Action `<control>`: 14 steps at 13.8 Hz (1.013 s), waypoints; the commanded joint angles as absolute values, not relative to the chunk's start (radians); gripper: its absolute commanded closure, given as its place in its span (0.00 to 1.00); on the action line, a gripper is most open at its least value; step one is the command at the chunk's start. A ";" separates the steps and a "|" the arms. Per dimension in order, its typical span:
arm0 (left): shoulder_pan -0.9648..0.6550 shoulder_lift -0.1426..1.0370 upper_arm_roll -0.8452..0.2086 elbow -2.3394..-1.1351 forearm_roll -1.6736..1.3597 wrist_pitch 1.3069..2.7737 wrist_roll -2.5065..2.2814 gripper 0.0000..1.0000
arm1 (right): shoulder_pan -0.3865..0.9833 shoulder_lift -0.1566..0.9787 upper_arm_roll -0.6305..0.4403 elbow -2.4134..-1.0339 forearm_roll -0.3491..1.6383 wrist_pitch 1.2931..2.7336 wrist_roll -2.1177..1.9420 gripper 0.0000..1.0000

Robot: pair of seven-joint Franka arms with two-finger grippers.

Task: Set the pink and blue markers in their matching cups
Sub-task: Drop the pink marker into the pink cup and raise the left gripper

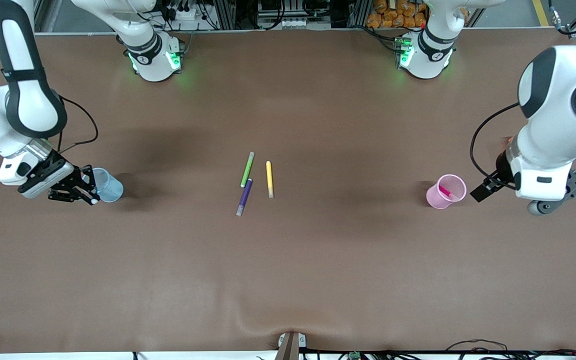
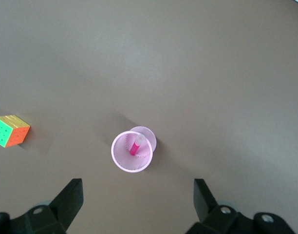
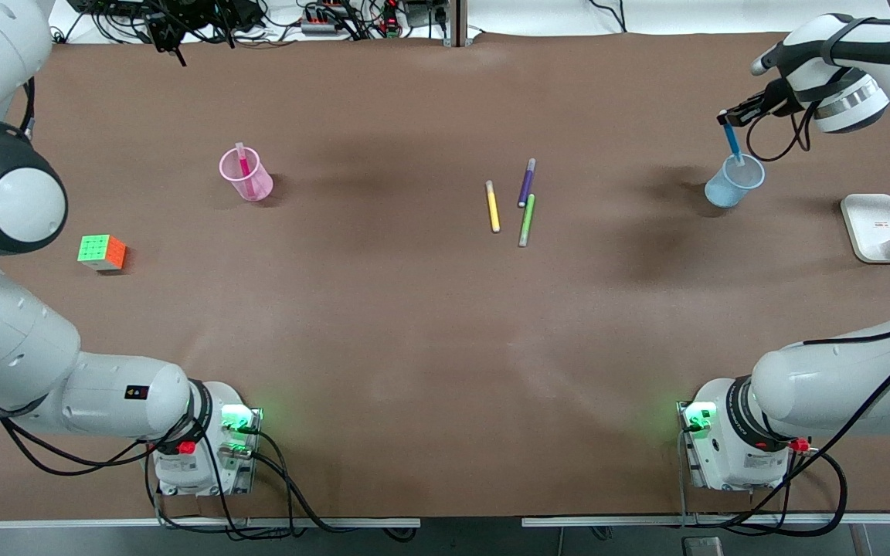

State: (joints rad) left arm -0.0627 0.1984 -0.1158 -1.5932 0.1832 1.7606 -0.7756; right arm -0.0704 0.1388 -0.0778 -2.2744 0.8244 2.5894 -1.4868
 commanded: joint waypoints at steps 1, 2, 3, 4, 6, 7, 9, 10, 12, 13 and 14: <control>-0.026 0.152 -0.118 -1.586 0.126 1.730 -0.623 0.00 | -0.094 0.132 -0.061 -2.298 0.877 2.602 -1.561 1.00; -0.020 0.140 -0.117 -1.586 0.105 1.729 -0.567 0.00 | -0.101 0.133 -0.061 -2.298 0.879 2.602 -1.575 1.00; 0.004 0.130 -0.118 -1.586 0.089 1.724 -0.516 0.00 | -0.112 0.135 -0.061 -2.298 0.879 2.600 -1.586 1.00; 0.021 0.118 -0.121 -1.586 0.071 1.724 -0.470 0.00 | -0.115 0.135 -0.061 -2.298 0.879 2.593 -1.589 1.00; 0.037 0.083 -0.117 -1.595 0.055 1.712 -0.358 0.00 | -0.132 0.135 -0.061 -2.299 0.879 2.585 -1.589 1.00; 0.043 0.066 -0.118 -1.598 0.052 1.701 -0.313 0.00 | -0.133 0.133 -0.061 -2.310 0.879 2.585 -1.595 1.00; 0.041 0.038 -0.117 -1.601 0.035 1.684 -0.285 0.00 | -0.135 0.133 -0.061 -2.318 0.879 2.586 -1.601 0.93; 0.037 0.025 -0.117 -1.605 0.035 1.681 -0.278 0.00 | -0.138 0.132 -0.061 -2.325 0.879 2.586 -1.601 0.92; 0.008 -0.018 -0.115 -1.634 0.034 1.681 -0.276 0.00 | -0.138 0.130 -0.061 -2.333 0.879 2.585 -1.600 0.50; -0.001 -0.040 -0.115 -1.650 0.034 1.680 -0.269 0.00 | -0.138 0.130 -0.061 -2.332 0.879 2.579 -1.600 0.37; -0.006 -0.058 -0.114 -1.661 0.034 1.671 -0.256 0.00 | -0.137 0.130 -0.061 -2.329 0.879 2.566 -1.600 0.36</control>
